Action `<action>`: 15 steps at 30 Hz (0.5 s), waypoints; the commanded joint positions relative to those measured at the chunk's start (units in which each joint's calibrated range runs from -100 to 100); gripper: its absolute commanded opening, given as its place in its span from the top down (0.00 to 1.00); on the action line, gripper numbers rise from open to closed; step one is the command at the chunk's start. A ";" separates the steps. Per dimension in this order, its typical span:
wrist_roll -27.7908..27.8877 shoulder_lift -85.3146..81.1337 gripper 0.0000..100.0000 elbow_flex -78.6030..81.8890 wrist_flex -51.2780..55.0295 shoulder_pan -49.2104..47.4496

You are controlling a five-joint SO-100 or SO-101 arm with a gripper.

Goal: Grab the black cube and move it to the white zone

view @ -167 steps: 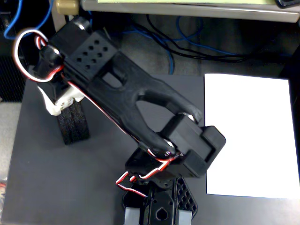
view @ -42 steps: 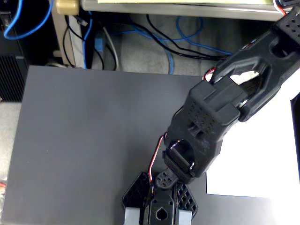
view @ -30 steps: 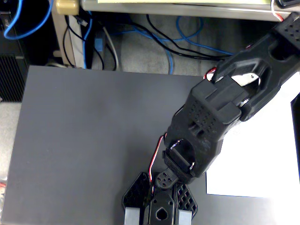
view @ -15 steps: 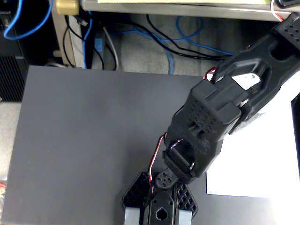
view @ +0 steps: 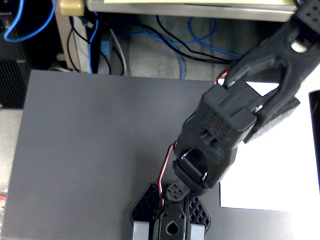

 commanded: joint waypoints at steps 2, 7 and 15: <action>-10.62 -1.71 0.62 -7.18 0.86 -8.13; -26.86 -1.71 0.62 -12.25 0.77 -27.63; -41.58 -16.83 0.62 -10.44 0.77 -47.06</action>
